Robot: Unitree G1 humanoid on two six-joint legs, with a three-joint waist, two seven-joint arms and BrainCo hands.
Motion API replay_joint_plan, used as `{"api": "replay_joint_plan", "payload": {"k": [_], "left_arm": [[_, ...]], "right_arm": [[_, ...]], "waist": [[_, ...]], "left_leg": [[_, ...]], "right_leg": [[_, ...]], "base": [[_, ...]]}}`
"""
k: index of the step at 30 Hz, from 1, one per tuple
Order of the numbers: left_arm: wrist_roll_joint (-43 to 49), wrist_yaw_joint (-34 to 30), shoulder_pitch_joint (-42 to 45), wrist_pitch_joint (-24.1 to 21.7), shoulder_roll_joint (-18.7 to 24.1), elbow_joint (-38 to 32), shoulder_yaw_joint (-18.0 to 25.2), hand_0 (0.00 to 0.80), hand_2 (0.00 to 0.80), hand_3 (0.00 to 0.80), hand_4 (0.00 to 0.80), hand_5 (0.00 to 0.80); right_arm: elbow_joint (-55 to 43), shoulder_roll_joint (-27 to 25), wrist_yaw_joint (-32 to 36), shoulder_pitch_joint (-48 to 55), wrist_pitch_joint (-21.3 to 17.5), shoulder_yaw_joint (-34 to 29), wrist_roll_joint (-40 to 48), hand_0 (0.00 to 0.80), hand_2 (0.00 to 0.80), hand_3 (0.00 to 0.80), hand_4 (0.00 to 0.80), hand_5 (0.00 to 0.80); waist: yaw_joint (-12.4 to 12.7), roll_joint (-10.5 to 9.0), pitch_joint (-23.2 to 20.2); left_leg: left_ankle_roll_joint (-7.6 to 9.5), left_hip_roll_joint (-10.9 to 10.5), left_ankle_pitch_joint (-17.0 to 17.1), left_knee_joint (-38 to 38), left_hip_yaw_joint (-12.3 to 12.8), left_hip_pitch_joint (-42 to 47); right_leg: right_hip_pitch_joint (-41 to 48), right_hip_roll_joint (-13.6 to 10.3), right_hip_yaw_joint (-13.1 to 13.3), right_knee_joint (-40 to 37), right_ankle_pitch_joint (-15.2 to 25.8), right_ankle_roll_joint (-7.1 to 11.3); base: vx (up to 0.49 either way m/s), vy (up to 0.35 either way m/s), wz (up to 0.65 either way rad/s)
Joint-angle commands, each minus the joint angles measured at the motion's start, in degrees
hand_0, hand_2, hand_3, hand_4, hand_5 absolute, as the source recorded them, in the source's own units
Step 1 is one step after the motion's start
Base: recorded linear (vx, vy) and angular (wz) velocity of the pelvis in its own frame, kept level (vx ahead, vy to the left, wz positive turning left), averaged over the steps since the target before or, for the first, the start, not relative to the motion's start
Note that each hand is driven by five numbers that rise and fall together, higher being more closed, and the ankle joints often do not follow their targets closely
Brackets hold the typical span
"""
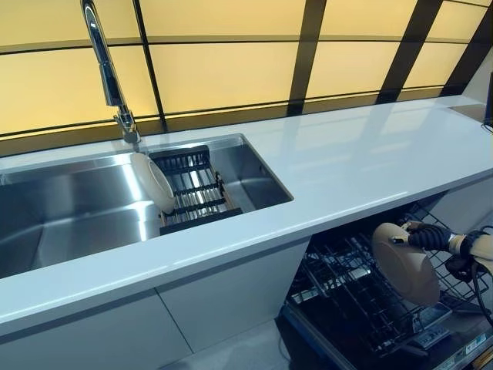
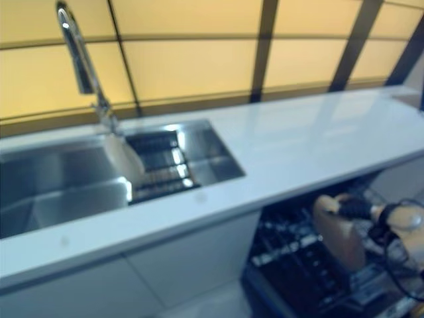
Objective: Take plates into dishwasher
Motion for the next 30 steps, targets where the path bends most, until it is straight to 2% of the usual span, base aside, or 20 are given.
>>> {"api": "replay_joint_plan", "payload": {"k": [1, 15, 30], "left_arm": [[-0.9, 0.3, -1.7, -1.6, 2.1, 0.1, -1.7, 0.0, 0.0, 0.0, 0.0, 0.0], [-1.8, 0.8, -2.1, -1.9, 2.0, -0.1, -1.8, 0.0, 0.0, 0.0, 0.0, 0.0], [-3.8, 0.7, -3.0, -1.6, 1.7, -1.6, -3.1, 0.0, 0.0, 0.0, 0.0, 0.0]], "right_arm": [[-4.3, 0.9, 0.9, -1.5, -1.8, 0.5, -2.9, 0.8, 0.8, 0.8, 0.8, 0.8], [-3.6, 3.6, 0.3, 1.0, -2.0, 0.6, -6.2, 0.8, 0.8, 0.8, 0.8, 0.8], [3.0, 8.6, -3.6, -2.5, -3.4, 5.4, -11.2, 0.8, 0.8, 0.8, 0.8, 0.8]], "waist": [[0.4, -2.04, -0.3], [0.1, -1.63, -0.1], [1.2, 0.1, 1.4]], "left_leg": [[0.43, -1.7, -7.8, 0.7, 3.4, 4.7], [0.56, -1.9, -8.0, 0.6, 4.1, 5.1], [0.63, -2.4, -8.3, 1.2, 3.6, 4.4]], "right_leg": [[-6.1, 1.2, 2.2, 2.1, 3.0, 0.03], [-5.6, 1.1, 2.6, 1.1, 3.5, 0.39], [-6.2, 0.2, 2.0, 1.7, 3.2, 0.19]], "base": [[-0.067, -0.007, -0.03], [-0.006, -0.001, 0.0], [0.0, 0.0, 0.0]]}}
